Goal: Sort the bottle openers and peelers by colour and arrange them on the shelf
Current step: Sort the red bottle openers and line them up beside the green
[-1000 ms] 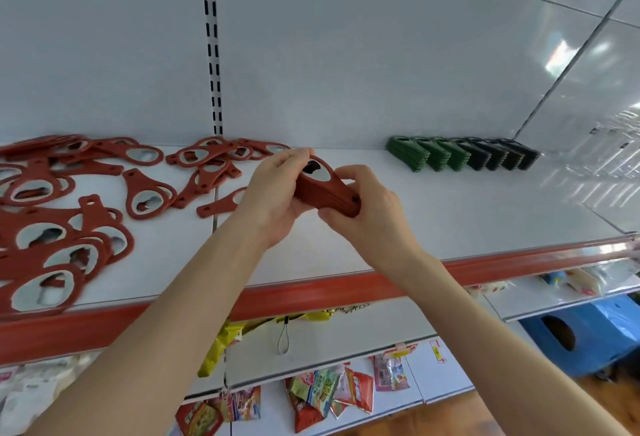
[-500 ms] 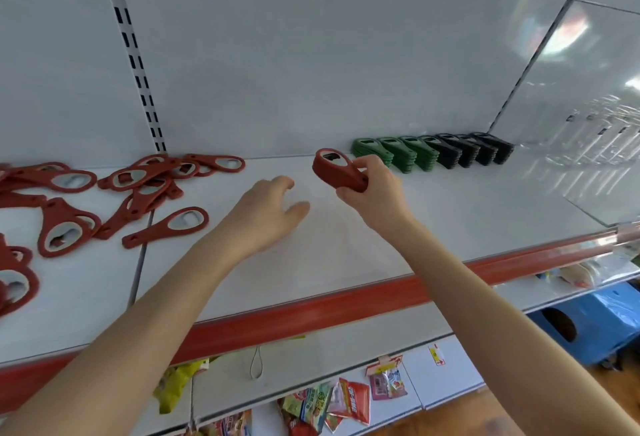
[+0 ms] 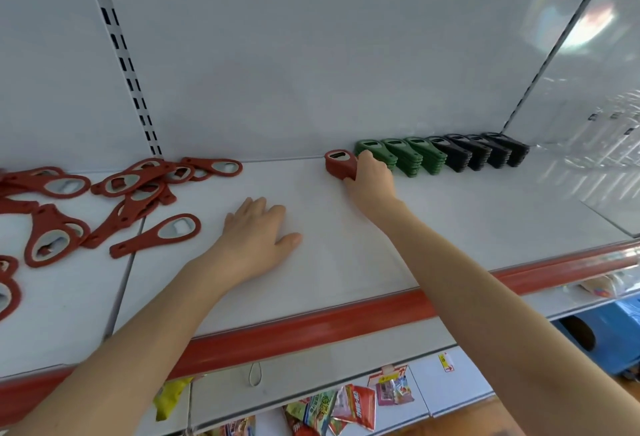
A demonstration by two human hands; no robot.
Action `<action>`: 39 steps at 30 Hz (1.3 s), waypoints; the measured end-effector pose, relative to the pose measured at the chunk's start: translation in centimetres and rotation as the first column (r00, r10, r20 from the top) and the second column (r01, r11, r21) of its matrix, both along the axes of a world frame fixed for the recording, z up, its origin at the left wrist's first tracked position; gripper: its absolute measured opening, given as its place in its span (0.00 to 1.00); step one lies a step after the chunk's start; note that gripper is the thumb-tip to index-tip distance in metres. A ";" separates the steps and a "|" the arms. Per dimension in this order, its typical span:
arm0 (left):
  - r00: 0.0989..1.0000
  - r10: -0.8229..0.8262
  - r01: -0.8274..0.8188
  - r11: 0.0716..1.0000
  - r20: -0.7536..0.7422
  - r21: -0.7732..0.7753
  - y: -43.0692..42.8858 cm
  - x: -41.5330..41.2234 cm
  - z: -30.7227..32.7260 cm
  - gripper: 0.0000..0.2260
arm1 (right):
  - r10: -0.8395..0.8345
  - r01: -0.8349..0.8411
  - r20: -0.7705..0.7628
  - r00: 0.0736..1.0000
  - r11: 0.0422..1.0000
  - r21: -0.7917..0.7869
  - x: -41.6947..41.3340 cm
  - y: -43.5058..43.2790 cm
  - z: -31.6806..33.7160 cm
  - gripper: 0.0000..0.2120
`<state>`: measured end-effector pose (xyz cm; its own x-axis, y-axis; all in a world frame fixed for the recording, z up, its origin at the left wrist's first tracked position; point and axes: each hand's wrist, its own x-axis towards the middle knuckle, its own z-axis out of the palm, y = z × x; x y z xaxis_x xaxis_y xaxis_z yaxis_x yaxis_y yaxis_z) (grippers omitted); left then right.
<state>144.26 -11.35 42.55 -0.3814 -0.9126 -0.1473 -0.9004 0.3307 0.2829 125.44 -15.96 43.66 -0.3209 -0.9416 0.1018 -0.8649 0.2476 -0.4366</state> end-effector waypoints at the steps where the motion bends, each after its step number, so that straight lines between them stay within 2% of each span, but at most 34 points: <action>1: 1.000 0.001 -0.001 1.000 -0.004 -0.003 0.0 0.0 -0.1 0.25 | 0.002 -0.002 -0.017 1.000 1.000 0.005 -0.1 -0.2 -0.1 0.09; 10: 1.000 -0.004 0.003 1.000 -0.027 -0.014 0.0 0.1 -0.3 0.25 | 0.019 -0.018 -0.094 0.995 1.000 0.019 -0.7 0.4 -0.1 0.06; 16: 1.000 -0.004 0.004 1.000 -0.024 -0.013 0.2 0.1 -0.2 0.25 | -0.003 0.003 -0.124 0.992 1.000 0.000 -0.7 -0.9 -0.3 0.10; 27: 1.000 0.006 -0.006 1.000 -0.024 0.006 0.1 0.1 -0.4 0.26 | -0.016 0.014 -0.090 0.996 1.000 -0.017 -0.9 -2.4 -0.5 0.11; 32: 1.000 0.009 -0.009 1.000 -0.021 0.000 0.1 0.2 -0.5 0.26 | -0.008 0.009 0.020 1.000 0.999 -0.054 -1.2 -2.0 -0.1 0.13; 37: 1.000 0.008 -0.008 1.000 -0.029 -0.001 0.1 0.2 -0.5 0.26 | 0.029 -0.037 -0.073 0.997 0.994 -0.103 -1.7 -1.6 0.2 0.11; 39: 1.000 0.006 -0.006 1.000 -0.031 0.000 0.1 0.2 -0.4 0.26 | 0.033 -0.040 -0.067 0.997 0.993 -0.111 -1.7 -1.6 0.2 0.10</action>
<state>144.42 -11.26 42.11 -0.3799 -0.9151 -0.1354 -0.8933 0.3249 0.3104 123.78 -17.55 43.89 -0.2758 -0.9341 0.2265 -0.8997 0.1680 -0.4028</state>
